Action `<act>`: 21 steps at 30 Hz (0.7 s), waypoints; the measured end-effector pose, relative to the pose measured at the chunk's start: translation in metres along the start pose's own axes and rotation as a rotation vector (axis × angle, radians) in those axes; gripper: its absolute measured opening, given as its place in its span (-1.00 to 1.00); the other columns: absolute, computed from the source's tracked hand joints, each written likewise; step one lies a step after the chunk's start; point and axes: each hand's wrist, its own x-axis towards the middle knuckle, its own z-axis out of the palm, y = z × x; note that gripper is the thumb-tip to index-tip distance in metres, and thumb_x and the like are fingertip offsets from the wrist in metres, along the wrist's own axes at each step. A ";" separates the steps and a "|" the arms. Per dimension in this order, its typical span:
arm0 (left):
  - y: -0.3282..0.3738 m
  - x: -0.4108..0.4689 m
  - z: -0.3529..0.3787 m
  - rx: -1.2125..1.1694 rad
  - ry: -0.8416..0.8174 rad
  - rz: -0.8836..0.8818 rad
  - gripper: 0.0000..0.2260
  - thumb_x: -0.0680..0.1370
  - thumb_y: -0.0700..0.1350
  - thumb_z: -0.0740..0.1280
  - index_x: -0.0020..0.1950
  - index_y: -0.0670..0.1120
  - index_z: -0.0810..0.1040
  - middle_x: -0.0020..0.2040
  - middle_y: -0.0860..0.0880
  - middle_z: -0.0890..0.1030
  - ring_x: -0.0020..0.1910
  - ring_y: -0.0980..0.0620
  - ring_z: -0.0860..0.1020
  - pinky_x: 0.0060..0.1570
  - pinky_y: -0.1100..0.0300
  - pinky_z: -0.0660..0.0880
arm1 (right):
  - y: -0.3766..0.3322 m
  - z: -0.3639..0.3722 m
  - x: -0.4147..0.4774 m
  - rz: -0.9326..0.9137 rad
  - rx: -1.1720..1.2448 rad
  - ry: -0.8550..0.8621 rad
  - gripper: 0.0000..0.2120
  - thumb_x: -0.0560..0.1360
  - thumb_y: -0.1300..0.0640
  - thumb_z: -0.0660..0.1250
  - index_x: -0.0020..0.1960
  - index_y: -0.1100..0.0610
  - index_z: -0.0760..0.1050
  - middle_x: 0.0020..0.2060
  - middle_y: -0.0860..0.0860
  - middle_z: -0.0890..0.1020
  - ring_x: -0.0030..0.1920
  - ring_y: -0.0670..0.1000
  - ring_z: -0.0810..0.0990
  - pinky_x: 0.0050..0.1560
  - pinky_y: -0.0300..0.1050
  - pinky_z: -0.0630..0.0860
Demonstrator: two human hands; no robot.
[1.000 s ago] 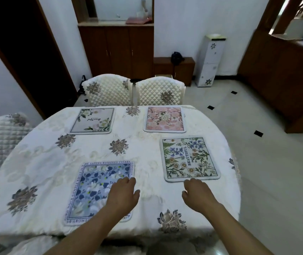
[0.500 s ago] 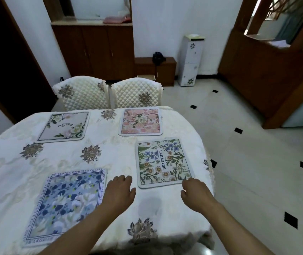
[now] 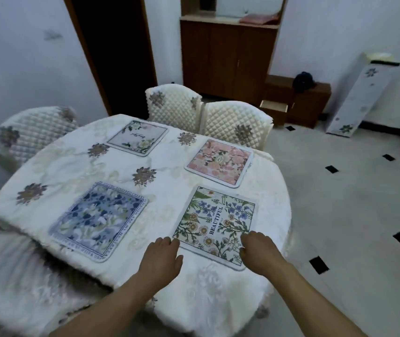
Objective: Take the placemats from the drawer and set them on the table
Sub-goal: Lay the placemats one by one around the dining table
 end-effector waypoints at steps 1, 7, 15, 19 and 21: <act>-0.001 -0.002 0.000 -0.002 -0.002 -0.021 -0.72 0.53 0.07 0.23 0.10 -0.08 0.51 -0.06 -0.09 0.58 -0.07 -0.14 0.53 -0.12 0.03 0.43 | -0.001 -0.004 0.010 -0.024 -0.002 -0.002 -0.90 0.53 0.10 0.14 -0.16 0.08 0.30 -0.29 0.02 0.33 -0.18 0.12 0.41 -0.20 -0.05 0.29; -0.009 0.015 0.014 -0.024 -0.008 -0.102 -0.73 0.54 0.07 0.22 0.07 -0.08 0.51 -0.08 -0.07 0.58 -0.07 -0.13 0.53 -0.16 0.06 0.39 | -0.008 -0.013 0.058 -0.130 -0.030 -0.022 -0.85 0.54 0.07 0.13 -0.04 0.12 0.42 -0.19 0.09 0.46 -0.11 0.16 0.52 -0.22 -0.08 0.28; 0.005 0.057 0.026 -0.118 -0.001 -0.194 -0.70 0.56 0.06 0.21 0.16 -0.10 0.51 0.01 -0.11 0.59 0.03 -0.16 0.52 -0.06 0.03 0.42 | 0.036 -0.019 0.106 -0.152 -0.048 -0.094 -0.84 0.54 0.06 0.17 -0.18 0.05 0.25 -0.33 -0.04 0.33 -0.09 0.16 0.50 -0.23 -0.11 0.24; 0.012 0.069 0.036 -0.137 -0.016 -0.334 -0.67 0.57 0.06 0.20 0.24 -0.09 0.48 0.07 -0.10 0.58 0.08 -0.15 0.51 0.00 0.04 0.43 | 0.057 -0.014 0.158 -0.183 -0.041 -0.138 -0.88 0.52 0.08 0.19 -0.19 0.03 0.35 -0.21 0.05 0.47 -0.04 0.15 0.55 -0.19 -0.13 0.28; 0.019 0.074 0.043 -0.150 -0.034 -0.419 -0.66 0.58 0.06 0.19 0.27 -0.09 0.45 0.09 -0.11 0.57 0.11 -0.15 0.50 0.01 0.02 0.43 | 0.069 -0.008 0.189 -0.222 -0.051 -0.149 -0.85 0.53 0.06 0.20 -0.21 0.02 0.33 -0.18 0.07 0.48 -0.01 0.16 0.57 -0.18 -0.11 0.31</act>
